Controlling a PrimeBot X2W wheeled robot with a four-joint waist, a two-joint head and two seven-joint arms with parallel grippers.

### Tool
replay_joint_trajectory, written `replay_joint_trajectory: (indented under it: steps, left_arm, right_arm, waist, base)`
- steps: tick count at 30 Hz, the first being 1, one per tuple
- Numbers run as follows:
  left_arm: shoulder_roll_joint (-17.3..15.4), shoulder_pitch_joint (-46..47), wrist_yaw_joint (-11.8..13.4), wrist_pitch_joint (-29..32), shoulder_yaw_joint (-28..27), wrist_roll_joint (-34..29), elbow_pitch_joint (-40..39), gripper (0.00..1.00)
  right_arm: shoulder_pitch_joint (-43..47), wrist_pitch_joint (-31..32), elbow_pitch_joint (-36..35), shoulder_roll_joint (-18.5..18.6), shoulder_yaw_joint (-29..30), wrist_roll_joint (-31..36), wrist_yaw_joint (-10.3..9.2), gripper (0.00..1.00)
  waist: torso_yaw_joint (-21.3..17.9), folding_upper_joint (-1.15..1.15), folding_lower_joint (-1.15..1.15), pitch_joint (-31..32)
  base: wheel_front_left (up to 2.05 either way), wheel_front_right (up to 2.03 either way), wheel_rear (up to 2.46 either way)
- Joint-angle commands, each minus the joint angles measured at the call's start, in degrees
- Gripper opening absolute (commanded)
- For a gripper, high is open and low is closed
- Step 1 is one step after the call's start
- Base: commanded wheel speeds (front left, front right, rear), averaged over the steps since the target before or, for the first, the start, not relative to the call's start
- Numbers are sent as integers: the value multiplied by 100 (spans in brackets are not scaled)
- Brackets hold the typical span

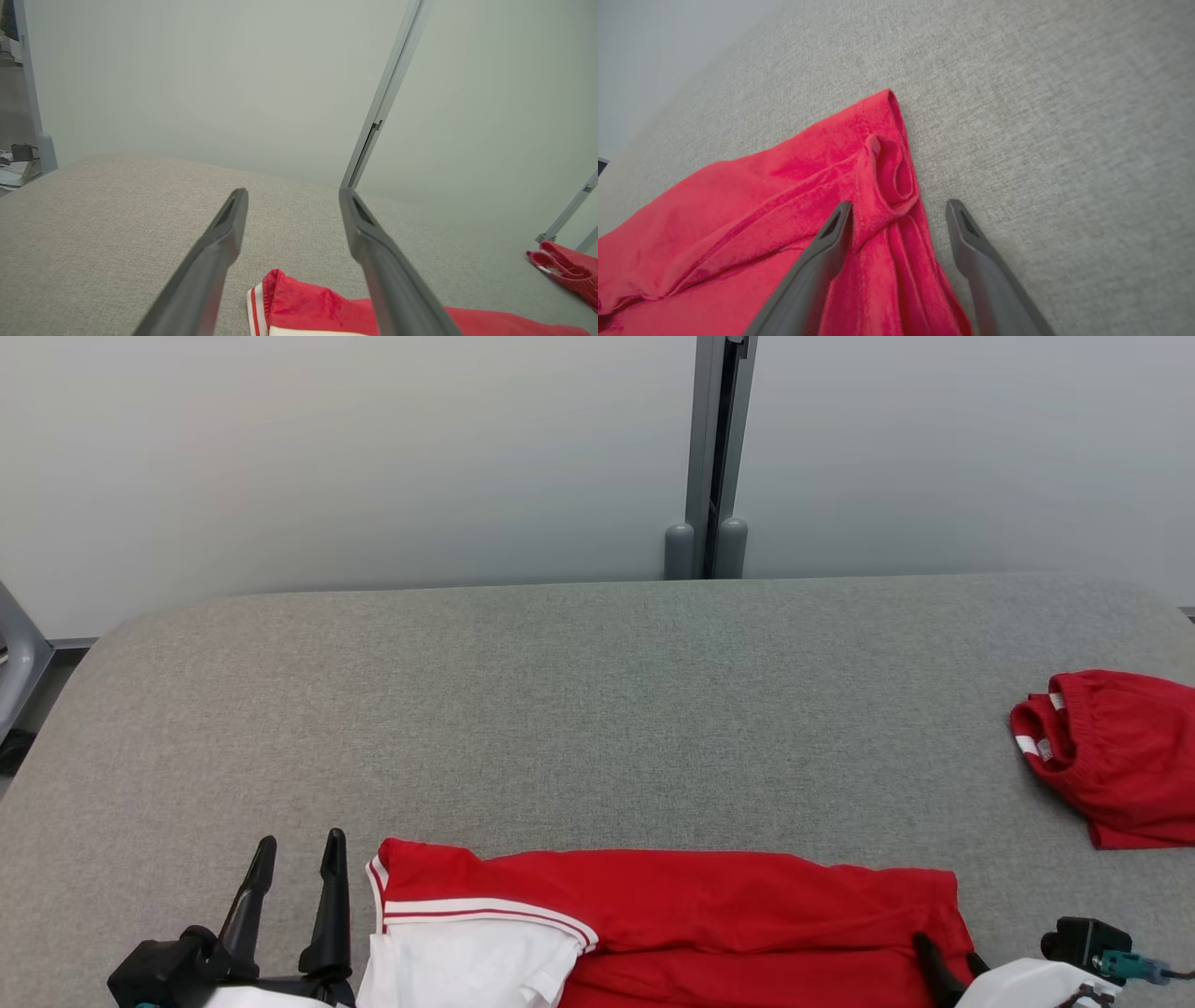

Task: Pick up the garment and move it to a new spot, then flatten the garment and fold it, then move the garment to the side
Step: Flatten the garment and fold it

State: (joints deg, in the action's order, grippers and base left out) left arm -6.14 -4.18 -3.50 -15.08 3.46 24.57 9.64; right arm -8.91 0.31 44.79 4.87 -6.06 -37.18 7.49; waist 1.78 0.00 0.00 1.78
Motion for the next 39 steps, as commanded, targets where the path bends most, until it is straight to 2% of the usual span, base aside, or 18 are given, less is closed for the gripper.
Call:
replay_joint_trajectory:
  steps: [1, 2, 3, 4, 5, 14, 19, 26, 32, 39]
  left_arm:
    - [2, 108, -17, -8, -29, -54, 8, 100]
    - [11, 113, -26, -8, -28, -58, 15, 100]
    - [18, 116, -34, -8, -27, -57, 23, 100]
    - [25, 116, -42, -8, -29, -67, 30, 100]
    - [29, 112, -38, -8, -38, -71, 39, 100]
    - [63, 85, -71, -8, -94, -93, 101, 100]
    - [80, 86, -66, -8, -100, -109, 120, 100]
    - [90, 68, -52, -8, -79, -128, 173, 100]
    - [100, 112, -71, -8, -34, -125, 224, 100]
    - [108, 103, -88, -8, -23, -94, 276, 100]
  right_arm:
    - [35, 192, 138, -73, -70, -91, 1, 100]
    - [23, 304, 203, -77, -103, -138, 1, 47]
    - [21, 394, 248, -78, -129, -187, 1, 30]
    - [22, 458, 265, -87, -155, -246, 2, 5]
    - [26, 531, 257, -96, -188, -302, 2, 0]
    - [-85, 448, -200, 63, -195, -743, 2, 0]
    - [-244, 606, -208, 301, 61, -924, 1, 0]
    - [-502, 997, -427, 641, 245, -825, 1, 0]
    - [-685, 922, -605, 935, 586, -537, 1, 0]
    - [-596, 968, -1147, 810, 815, -226, 2, 0]
  waist:
    - [6, 0, 0, 5]
    - [15, 0, 0, 10]
    - [25, 0, 0, 16]
    - [36, 0, 0, 21]
    - [47, 0, 0, 28]
    - [36, 0, 0, 76]
    - [-21, 0, 0, 116]
    - [-58, 0, 0, 146]
    - [-37, 0, 0, 152]
    - [115, 0, 0, 191]
  base:
    - [0, 0, 0]
    - [0, 0, 0]
    - [0, 0, 0]
    - [0, 0, 0]
    - [0, 0, 0]
    - [0, 0, 0]
    - [0, 0, 0]
    - [0, 0, 0]
    - [0, 0, 0]
    - [0, 0, 0]
